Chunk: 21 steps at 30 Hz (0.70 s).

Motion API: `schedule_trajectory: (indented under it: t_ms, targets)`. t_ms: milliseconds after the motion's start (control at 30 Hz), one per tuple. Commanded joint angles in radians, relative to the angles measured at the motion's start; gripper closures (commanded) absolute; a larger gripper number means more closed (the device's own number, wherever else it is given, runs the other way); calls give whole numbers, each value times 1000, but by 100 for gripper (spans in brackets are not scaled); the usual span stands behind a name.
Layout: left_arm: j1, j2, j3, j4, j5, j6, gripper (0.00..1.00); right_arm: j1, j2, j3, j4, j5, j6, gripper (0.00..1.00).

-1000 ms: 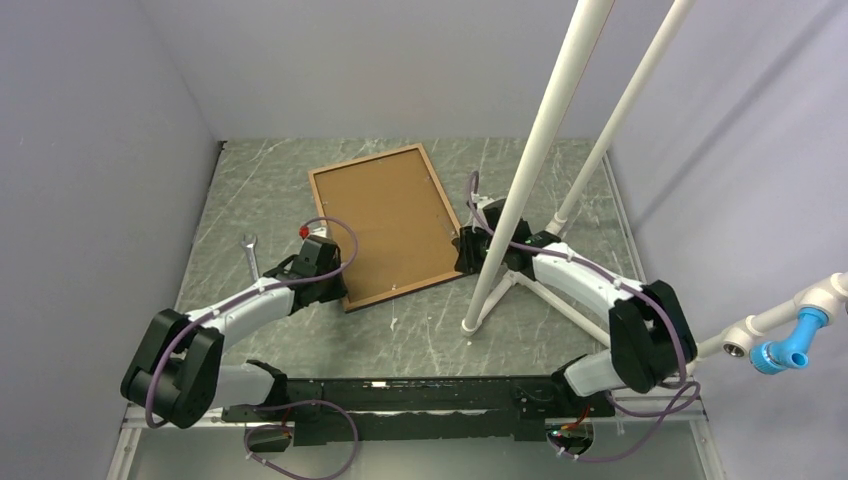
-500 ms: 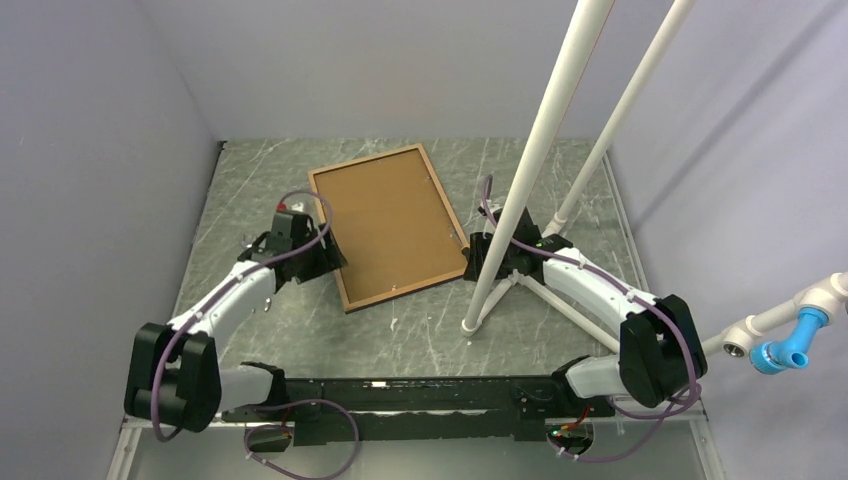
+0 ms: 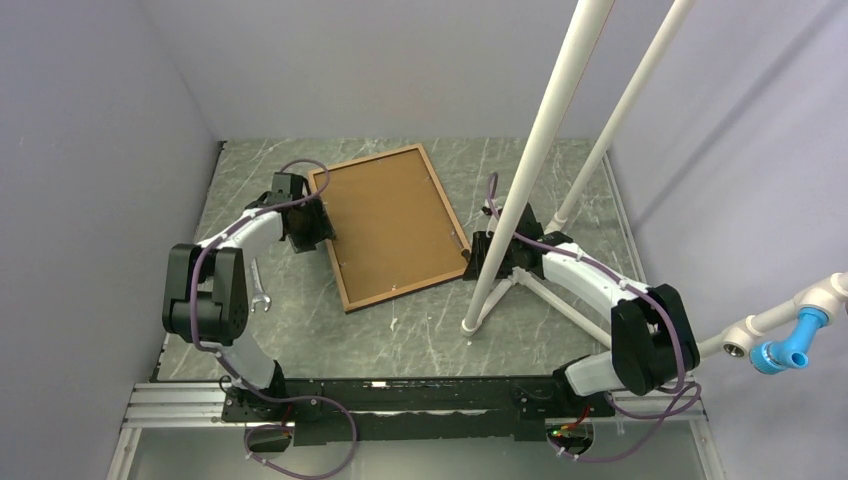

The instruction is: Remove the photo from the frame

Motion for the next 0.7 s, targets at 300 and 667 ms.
schedule_trajectory:
  t_ms: [300, 667]
  targets:
    - [-15, 83, 16, 33, -70, 23, 57, -5, 16, 3, 50, 8, 31, 100]
    - [-29, 130, 0, 33, -82, 40, 82, -8, 20, -20, 23, 71, 83, 100]
